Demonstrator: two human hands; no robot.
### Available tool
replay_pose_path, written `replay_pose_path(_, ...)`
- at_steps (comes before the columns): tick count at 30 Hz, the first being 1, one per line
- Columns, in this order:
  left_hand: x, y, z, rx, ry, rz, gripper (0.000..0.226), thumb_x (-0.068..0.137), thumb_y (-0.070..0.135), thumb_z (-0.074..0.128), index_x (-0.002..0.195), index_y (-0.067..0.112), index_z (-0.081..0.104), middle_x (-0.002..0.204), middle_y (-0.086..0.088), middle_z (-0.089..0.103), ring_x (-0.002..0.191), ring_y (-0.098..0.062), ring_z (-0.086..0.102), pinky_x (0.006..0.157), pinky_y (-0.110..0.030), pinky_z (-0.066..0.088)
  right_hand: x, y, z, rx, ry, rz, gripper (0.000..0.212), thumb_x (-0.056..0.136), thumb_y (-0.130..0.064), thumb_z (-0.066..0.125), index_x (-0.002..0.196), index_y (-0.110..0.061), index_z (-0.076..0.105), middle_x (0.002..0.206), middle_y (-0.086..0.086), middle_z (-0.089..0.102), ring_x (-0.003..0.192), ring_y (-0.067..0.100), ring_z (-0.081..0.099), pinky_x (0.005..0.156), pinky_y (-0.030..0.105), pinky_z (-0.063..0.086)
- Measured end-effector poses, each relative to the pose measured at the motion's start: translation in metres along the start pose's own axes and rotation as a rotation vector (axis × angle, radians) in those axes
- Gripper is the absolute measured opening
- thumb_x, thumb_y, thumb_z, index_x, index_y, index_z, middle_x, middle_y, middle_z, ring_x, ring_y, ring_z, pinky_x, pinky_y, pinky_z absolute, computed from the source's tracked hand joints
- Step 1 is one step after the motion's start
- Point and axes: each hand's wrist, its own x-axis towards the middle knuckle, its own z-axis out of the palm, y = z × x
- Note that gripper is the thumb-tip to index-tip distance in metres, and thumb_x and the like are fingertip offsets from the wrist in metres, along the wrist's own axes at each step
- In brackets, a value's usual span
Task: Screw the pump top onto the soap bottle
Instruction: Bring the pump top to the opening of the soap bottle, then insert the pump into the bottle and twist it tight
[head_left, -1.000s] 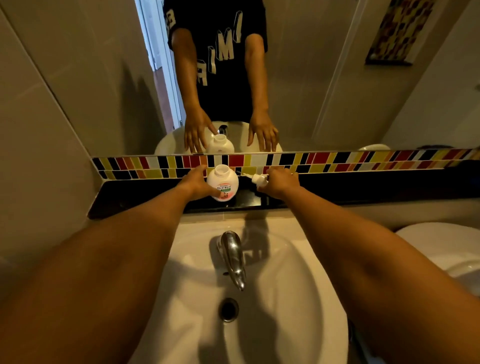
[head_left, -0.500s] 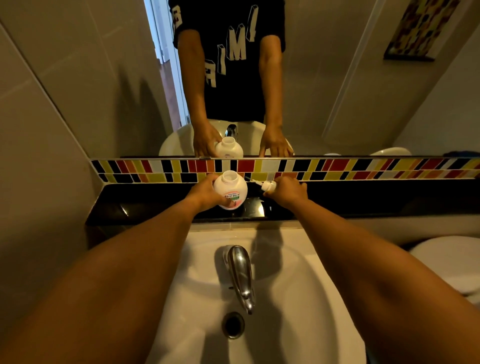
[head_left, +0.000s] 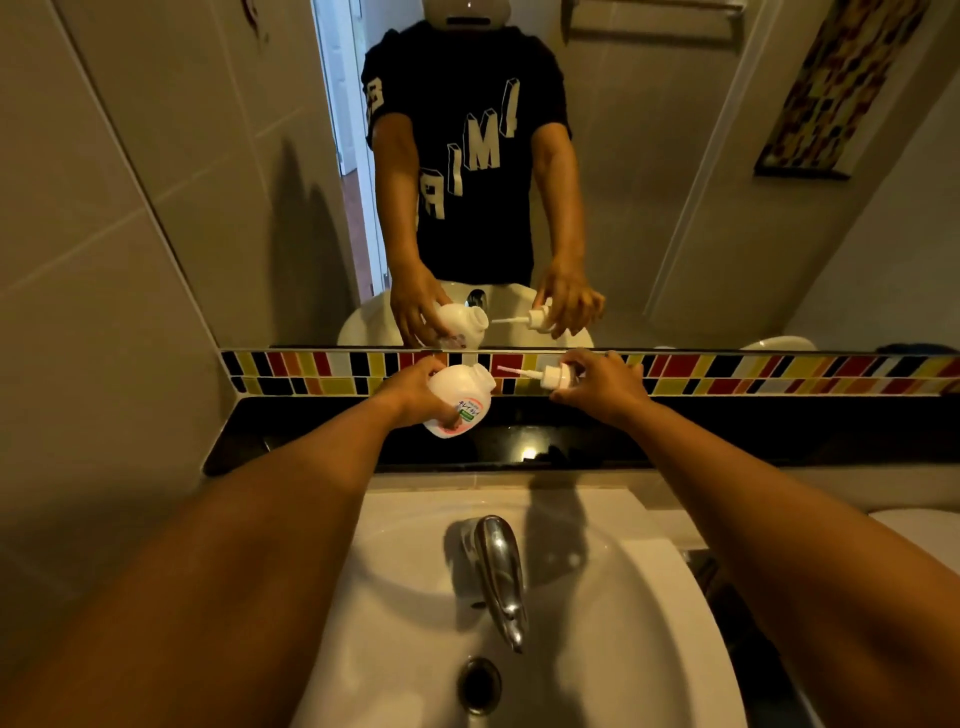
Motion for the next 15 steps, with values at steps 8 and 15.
replay_pose_path(8, -0.007, 0.014, -0.005, 0.08, -0.041, 0.031, 0.077, 0.067, 0.019, 0.084, 0.132, 0.026, 0.045, 0.131, -0.01, 0.055, 0.116, -0.033, 0.055, 0.088, -0.049, 0.057, -0.012, -0.027, -0.018, -0.14, -0.085, -0.124, 0.061, 0.078, -0.036, 0.077, 0.134, -0.027, 0.054, 0.131, 0.016, 0.053, 0.117, 0.035, 0.053, 0.1, 0.046, 0.047)
replay_pose_path(15, -0.009, 0.023, 0.007, 0.07, -0.115, 0.031, 0.075, 0.069, 0.018, 0.083, 0.133, 0.025, 0.044, 0.126, -0.009, 0.055, 0.111, -0.03, 0.054, 0.084, -0.047, 0.057, -0.012, -0.041, -0.011, -0.443, -0.06, -0.343, 0.058, 0.078, -0.038, 0.075, 0.131, -0.025, 0.056, 0.127, 0.006, 0.063, 0.119, 0.028, 0.048, 0.094, 0.042, 0.039)
